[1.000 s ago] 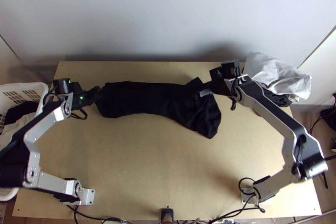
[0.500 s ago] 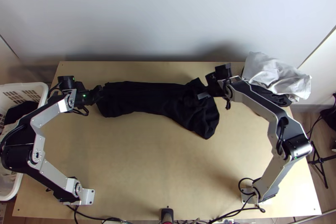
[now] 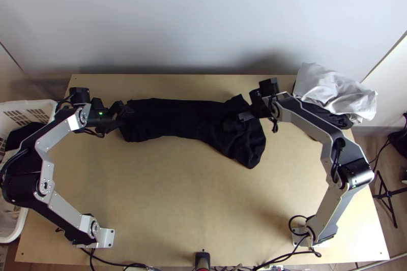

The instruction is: Fold the t-shirt

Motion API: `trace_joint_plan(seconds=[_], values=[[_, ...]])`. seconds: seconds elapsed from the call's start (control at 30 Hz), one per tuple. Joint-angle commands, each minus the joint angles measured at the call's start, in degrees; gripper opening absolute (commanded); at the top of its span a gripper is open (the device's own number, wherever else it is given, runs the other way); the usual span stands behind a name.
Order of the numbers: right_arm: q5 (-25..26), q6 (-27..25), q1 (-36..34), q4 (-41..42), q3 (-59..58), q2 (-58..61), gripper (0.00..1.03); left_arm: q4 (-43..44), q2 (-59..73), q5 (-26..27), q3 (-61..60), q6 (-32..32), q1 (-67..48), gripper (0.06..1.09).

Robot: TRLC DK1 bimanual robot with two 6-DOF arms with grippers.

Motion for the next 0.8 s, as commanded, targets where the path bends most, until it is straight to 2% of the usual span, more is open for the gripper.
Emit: trace_joint_plan(seconds=[0.0,0.23,0.37,0.53,0.77], values=[[0.1,1.5,-2.7,-5.4,3.7,-6.4,1.0,-2.6,-4.5,2.2,-1.4,1.0,2.7,1.04],[-1.2,1.1,-4.8,-13.4,3.7,-23.5,0.99,-5.7,-8.1,4.2,-2.8,3.3,8.2,1.04],[-1.4,1.7,-3.5,-17.8,3.7,-30.2,0.99,-7.0,-9.8,5.2,-4.3,9.9,10.1,1.04],[-1.3,3.3,0.9,-22.8,5.6,-33.3,0.99,-8.4,-5.3,5.7,-2.2,16.7,8.8,1.04],[-1.2,6.2,3.3,-28.8,12.1,-33.3,0.99,-8.7,2.0,6.6,1.8,18.2,6.2,1.04]])
